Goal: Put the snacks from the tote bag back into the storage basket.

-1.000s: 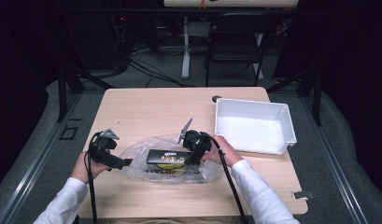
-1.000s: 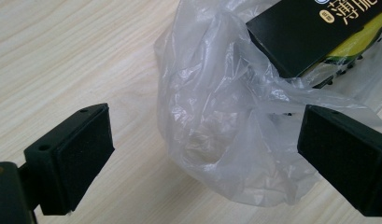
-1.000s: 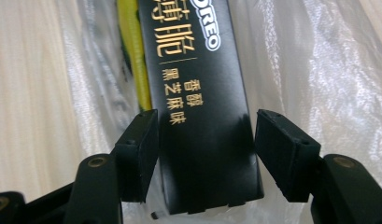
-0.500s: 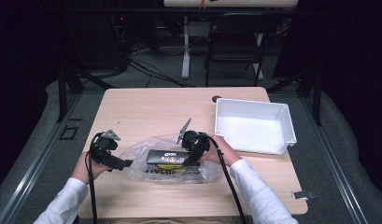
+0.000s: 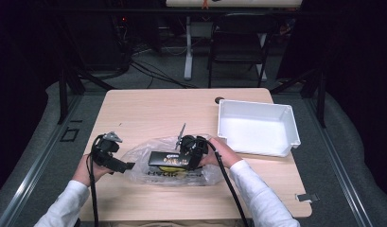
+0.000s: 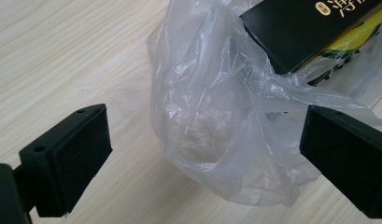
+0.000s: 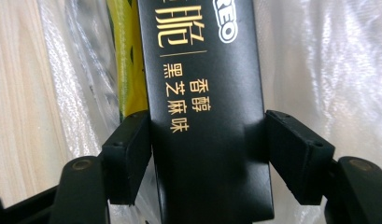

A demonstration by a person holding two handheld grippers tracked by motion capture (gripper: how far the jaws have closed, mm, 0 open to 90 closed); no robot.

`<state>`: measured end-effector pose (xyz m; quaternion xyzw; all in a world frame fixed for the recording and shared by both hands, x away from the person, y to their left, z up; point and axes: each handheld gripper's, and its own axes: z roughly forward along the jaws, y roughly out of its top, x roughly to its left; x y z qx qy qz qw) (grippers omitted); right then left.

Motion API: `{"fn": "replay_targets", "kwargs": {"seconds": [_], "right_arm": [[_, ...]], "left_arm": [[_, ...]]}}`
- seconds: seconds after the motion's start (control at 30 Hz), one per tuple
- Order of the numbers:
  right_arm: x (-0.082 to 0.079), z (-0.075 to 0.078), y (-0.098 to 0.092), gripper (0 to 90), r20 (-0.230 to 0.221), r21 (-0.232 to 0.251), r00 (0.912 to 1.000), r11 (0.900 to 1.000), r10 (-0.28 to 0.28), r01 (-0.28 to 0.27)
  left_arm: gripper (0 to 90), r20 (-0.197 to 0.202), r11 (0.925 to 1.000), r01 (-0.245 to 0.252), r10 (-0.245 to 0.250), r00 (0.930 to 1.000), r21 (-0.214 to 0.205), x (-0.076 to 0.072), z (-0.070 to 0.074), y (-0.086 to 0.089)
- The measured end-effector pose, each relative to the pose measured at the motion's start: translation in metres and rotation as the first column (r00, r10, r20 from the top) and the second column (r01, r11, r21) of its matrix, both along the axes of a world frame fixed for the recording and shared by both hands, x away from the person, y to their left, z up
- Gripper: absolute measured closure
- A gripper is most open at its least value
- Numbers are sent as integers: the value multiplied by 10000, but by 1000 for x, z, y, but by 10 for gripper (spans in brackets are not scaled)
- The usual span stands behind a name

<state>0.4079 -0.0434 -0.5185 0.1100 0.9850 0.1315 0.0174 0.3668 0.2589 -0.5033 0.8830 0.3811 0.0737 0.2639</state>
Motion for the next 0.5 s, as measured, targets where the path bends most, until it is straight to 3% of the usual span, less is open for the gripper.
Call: {"fn": "replay_targets", "kwargs": {"seconds": [0.17,0.5], "right_arm": [[1,-4,6,326,-61,-371,9999,9993,81,-83],[2,-8,13,333,-143,-676,9998,9976,166,-175]], "left_arm": [[19,-55,10000,27,-27,10000,52,0,-1,0],[16,-139,9999,98,-97,9999,105,1,-3,-2]]}}
